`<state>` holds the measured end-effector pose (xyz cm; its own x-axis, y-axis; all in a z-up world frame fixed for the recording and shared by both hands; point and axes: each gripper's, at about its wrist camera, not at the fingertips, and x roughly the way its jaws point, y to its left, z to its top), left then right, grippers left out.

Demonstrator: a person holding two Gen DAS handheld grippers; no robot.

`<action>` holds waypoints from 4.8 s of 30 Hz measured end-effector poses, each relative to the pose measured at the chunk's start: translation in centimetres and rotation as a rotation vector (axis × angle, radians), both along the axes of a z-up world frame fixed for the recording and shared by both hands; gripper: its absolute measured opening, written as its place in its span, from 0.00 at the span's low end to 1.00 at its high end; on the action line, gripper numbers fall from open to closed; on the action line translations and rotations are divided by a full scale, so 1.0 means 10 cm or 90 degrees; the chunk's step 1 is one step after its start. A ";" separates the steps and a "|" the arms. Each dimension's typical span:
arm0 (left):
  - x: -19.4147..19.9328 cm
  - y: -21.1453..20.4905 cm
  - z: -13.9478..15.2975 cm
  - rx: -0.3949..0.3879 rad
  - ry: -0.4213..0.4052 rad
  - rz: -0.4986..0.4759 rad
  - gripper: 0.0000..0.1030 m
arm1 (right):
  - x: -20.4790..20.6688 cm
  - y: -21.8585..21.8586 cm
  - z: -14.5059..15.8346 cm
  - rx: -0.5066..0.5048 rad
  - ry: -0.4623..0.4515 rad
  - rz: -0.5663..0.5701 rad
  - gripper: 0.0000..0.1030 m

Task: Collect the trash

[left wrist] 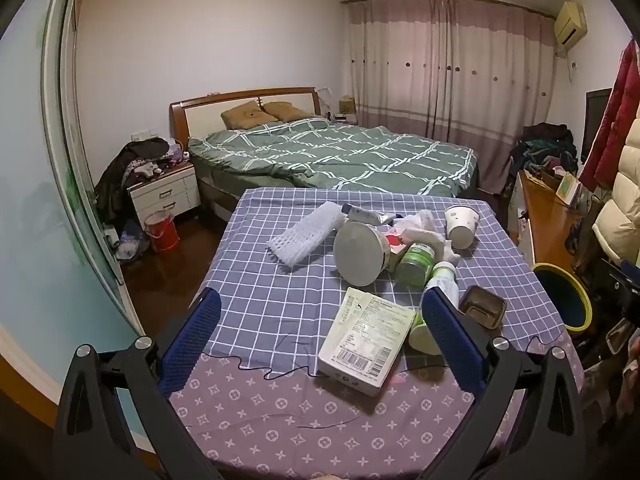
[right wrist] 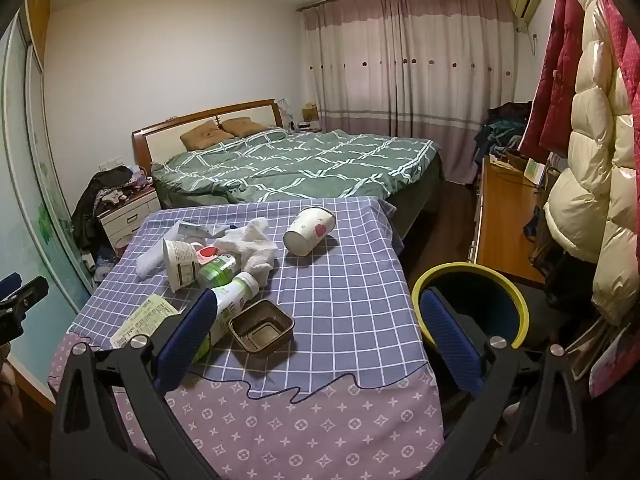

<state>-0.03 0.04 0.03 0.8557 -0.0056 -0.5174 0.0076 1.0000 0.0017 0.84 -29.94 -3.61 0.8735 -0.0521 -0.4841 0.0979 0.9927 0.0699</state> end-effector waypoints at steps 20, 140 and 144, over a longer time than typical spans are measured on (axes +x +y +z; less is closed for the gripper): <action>0.01 -0.03 -0.07 0.007 0.009 0.001 0.96 | 0.00 0.00 -0.04 0.013 0.002 0.002 0.94; 1.36 0.14 -0.80 -0.003 0.085 -0.015 0.96 | 2.61 0.65 -0.92 0.044 0.251 0.151 0.17; 1.38 0.15 -0.81 -0.006 0.085 -0.018 0.96 | 2.60 0.62 -0.88 0.063 0.244 0.155 0.05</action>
